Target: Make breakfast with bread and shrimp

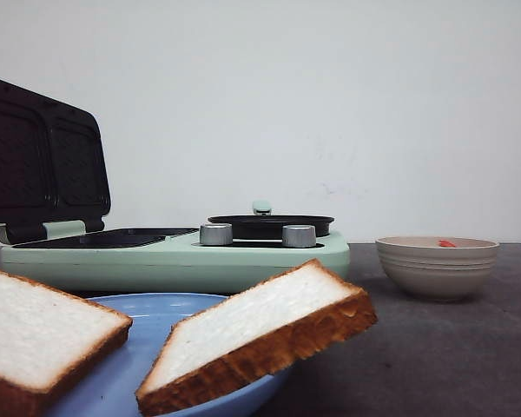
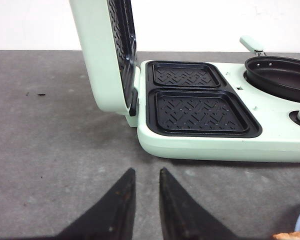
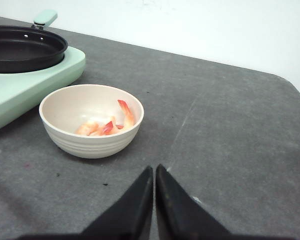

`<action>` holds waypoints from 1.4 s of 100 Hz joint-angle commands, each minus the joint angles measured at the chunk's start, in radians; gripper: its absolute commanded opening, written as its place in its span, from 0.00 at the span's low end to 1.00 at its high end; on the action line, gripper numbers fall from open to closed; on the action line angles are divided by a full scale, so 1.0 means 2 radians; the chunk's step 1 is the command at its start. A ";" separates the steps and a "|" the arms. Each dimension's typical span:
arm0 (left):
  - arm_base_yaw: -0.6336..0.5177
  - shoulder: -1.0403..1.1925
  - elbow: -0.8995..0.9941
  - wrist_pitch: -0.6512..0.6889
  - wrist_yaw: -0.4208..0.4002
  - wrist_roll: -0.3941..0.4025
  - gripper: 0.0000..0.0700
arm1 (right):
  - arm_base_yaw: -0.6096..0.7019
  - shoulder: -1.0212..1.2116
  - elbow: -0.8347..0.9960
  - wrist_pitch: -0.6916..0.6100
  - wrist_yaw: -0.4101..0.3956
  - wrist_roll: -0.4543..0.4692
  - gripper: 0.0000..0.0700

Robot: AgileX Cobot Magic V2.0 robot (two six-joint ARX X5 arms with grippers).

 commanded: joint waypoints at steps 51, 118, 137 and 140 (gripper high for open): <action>0.000 0.000 -0.008 -0.005 -0.001 0.001 0.00 | 0.002 0.000 -0.002 0.007 -0.001 -0.001 0.00; 0.000 0.000 -0.008 -0.005 0.000 -0.004 0.00 | 0.002 0.000 -0.002 0.007 -0.001 0.012 0.00; 0.000 0.000 -0.008 -0.005 0.000 -0.035 0.00 | 0.002 0.000 -0.002 0.006 -0.001 0.012 0.00; 0.000 0.000 -0.008 -0.005 0.000 -0.035 0.00 | 0.002 0.000 -0.002 0.006 -0.001 0.012 0.00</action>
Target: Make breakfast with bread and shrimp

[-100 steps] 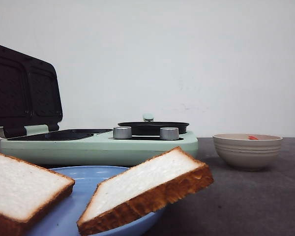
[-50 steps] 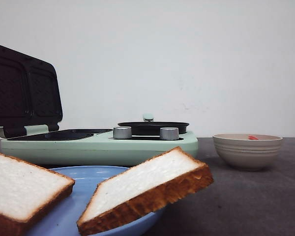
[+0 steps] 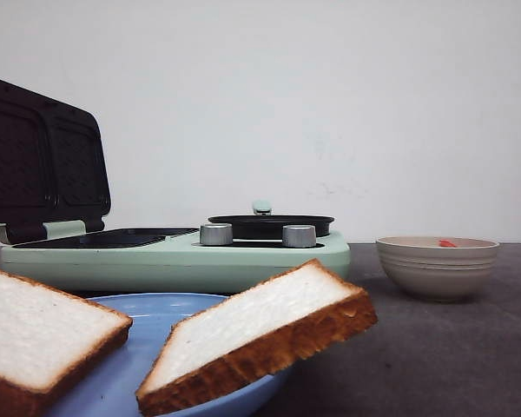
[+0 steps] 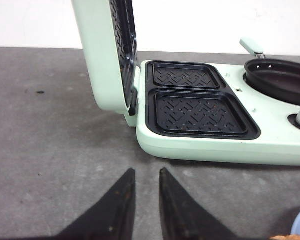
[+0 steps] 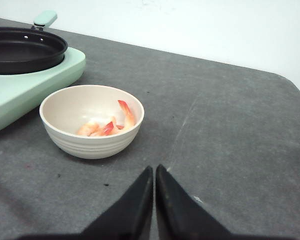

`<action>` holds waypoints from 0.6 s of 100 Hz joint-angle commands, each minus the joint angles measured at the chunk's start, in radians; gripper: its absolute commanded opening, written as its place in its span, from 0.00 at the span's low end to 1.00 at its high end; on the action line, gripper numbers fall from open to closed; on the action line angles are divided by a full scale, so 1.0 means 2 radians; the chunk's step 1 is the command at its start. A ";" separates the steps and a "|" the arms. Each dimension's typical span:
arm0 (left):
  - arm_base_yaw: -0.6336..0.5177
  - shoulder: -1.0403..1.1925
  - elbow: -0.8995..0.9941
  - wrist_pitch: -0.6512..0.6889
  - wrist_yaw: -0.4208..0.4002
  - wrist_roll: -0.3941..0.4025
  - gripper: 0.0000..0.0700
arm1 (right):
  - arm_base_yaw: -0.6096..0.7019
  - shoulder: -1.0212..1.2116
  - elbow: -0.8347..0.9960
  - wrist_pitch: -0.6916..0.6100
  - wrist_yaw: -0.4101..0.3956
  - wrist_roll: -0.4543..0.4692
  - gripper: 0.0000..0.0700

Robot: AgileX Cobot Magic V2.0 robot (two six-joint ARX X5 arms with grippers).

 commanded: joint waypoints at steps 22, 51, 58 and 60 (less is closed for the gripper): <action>0.000 0.000 -0.008 -0.005 0.000 -0.021 0.00 | 0.002 0.000 -0.002 0.006 -0.001 0.027 0.00; 0.000 0.000 -0.008 -0.005 0.000 -0.037 0.00 | 0.002 0.000 -0.002 0.004 -0.002 0.115 0.00; 0.000 0.000 -0.008 -0.005 -0.001 -0.049 0.00 | 0.002 0.000 -0.001 0.000 -0.010 0.150 0.00; 0.000 0.000 -0.008 -0.005 -0.001 -0.054 0.00 | 0.002 0.000 -0.001 -0.001 -0.015 0.159 0.00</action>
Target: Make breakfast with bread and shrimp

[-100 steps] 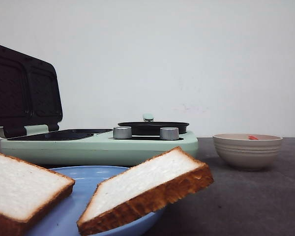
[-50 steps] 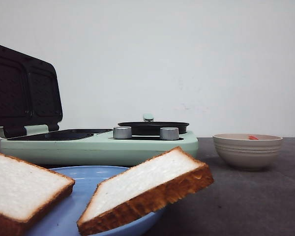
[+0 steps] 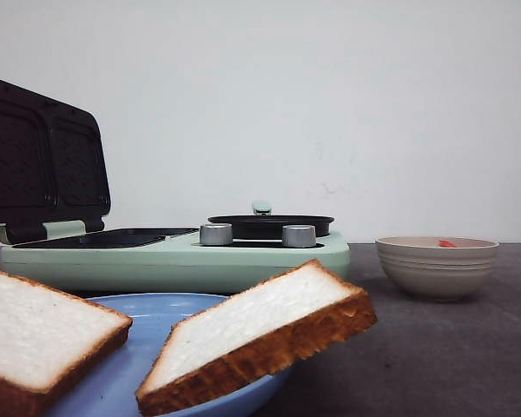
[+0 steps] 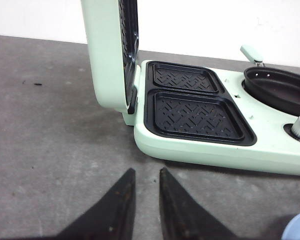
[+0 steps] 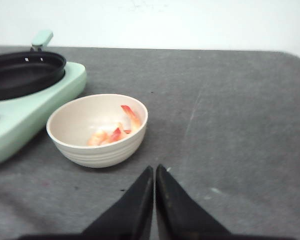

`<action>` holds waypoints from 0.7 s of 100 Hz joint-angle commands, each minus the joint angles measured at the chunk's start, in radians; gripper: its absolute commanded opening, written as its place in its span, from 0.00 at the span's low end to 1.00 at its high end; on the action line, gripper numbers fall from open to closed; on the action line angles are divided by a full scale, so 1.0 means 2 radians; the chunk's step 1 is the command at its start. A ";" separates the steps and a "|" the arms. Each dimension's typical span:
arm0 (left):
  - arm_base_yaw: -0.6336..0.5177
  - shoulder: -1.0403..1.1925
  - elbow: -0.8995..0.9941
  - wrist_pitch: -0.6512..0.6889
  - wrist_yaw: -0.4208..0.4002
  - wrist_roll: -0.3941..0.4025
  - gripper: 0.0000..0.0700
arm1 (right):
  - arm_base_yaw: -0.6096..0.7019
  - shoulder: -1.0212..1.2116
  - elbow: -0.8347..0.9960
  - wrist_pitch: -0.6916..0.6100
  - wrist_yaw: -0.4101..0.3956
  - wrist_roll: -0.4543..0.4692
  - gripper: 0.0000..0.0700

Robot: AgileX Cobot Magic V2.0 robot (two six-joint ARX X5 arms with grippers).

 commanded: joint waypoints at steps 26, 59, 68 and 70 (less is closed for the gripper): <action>0.000 0.000 0.012 -0.033 0.002 -0.089 0.00 | 0.002 0.000 0.001 -0.007 -0.062 0.199 0.00; 0.000 0.019 0.081 -0.088 0.038 -0.131 0.01 | 0.002 0.005 0.039 -0.046 -0.092 0.232 0.00; 0.000 0.039 0.093 -0.089 0.062 -0.153 0.01 | 0.002 0.016 0.058 -0.050 -0.100 0.231 0.00; 0.000 0.044 0.095 -0.089 0.066 -0.158 0.01 | 0.002 0.020 0.063 -0.050 -0.100 0.229 0.00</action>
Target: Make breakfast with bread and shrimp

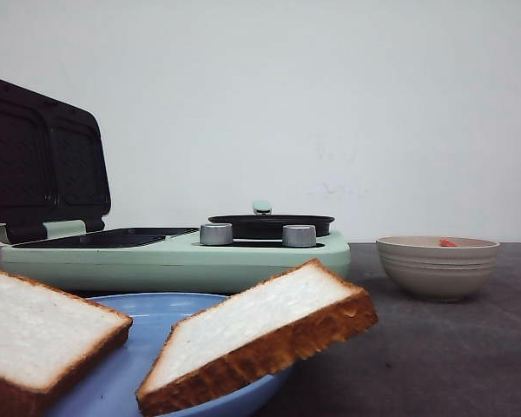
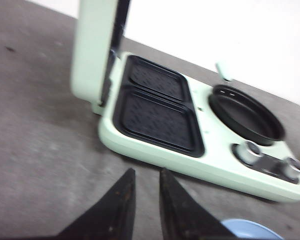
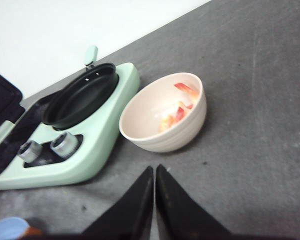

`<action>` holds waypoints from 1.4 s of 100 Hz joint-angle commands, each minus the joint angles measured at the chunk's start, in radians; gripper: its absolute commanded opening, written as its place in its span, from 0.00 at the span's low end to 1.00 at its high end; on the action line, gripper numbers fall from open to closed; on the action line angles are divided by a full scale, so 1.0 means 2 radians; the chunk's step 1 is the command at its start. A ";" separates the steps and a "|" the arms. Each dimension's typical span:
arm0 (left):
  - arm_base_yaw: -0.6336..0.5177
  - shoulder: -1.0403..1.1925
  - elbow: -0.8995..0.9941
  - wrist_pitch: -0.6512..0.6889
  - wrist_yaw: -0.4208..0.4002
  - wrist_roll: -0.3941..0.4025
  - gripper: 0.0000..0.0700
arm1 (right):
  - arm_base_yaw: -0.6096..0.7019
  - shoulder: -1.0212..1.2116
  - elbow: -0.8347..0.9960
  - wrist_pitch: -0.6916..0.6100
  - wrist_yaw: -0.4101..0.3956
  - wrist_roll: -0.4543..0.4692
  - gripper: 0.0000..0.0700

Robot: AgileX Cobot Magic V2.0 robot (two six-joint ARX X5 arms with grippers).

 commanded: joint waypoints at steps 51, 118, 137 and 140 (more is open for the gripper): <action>0.000 0.175 0.098 -0.062 0.126 -0.054 0.01 | 0.002 0.257 0.202 -0.094 -0.082 -0.068 0.00; 0.000 0.207 0.119 -0.231 0.160 -0.050 0.01 | 0.002 0.336 0.239 -0.124 -0.137 -0.096 0.00; -0.001 0.207 0.119 -0.266 0.160 -0.050 0.14 | 0.002 0.336 0.239 -0.123 -0.137 -0.101 0.00; -0.001 0.207 0.119 -0.269 0.160 -0.050 0.20 | 0.002 0.336 0.239 -0.122 -0.137 -0.101 0.00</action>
